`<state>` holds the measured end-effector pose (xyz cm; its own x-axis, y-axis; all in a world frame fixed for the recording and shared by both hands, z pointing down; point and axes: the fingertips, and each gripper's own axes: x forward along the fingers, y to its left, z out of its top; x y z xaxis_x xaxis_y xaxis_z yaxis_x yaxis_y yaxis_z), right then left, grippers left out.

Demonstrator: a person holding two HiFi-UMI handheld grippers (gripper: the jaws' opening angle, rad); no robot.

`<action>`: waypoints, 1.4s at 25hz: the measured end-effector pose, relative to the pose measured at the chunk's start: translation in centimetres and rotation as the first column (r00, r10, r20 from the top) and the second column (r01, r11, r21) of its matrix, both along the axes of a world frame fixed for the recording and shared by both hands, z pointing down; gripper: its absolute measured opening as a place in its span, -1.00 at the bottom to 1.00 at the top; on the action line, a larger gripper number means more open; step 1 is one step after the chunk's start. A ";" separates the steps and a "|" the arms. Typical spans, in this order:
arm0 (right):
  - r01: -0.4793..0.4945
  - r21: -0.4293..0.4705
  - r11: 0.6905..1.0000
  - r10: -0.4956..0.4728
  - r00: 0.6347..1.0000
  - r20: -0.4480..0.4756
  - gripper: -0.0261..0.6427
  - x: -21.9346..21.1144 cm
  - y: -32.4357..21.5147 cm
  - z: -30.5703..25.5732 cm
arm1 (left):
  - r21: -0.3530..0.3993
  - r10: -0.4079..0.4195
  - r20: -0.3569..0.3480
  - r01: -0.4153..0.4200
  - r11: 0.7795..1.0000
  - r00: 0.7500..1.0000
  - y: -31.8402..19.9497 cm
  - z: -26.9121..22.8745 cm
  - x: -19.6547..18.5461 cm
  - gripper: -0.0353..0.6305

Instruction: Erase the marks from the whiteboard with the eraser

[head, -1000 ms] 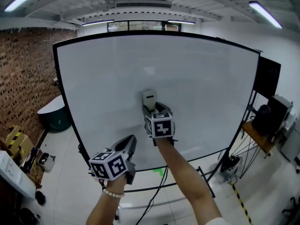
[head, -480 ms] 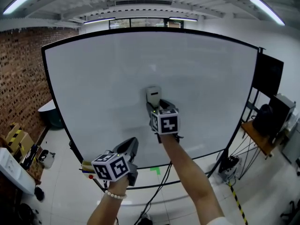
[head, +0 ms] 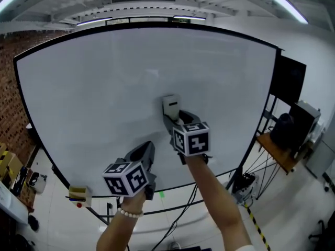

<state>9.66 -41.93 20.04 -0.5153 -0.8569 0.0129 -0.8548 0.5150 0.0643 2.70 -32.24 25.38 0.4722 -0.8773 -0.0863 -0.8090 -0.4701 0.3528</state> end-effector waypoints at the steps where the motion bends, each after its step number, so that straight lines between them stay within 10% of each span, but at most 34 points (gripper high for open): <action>1: 0.000 0.005 1.000 0.000 1.000 -0.008 -0.17 0.9 -0.2 -0.1 | 0.008 0.005 0.008 -0.005 1.000 1.000 -0.8 -0.3 1.0 -0.93; 24: -0.137 0.006 0.991 0.137 0.991 -0.004 -0.17 27.9 -8.2 1.9 | 0.084 0.290 0.010 -0.290 0.953 0.957 -8.9 -1.3 22.1 -0.93; 35: -0.185 -0.028 0.982 0.186 0.982 0.018 -0.17 42.7 -11.7 1.9 | 0.049 0.276 0.002 -0.276 0.960 0.961 -10.0 -0.4 31.3 -0.93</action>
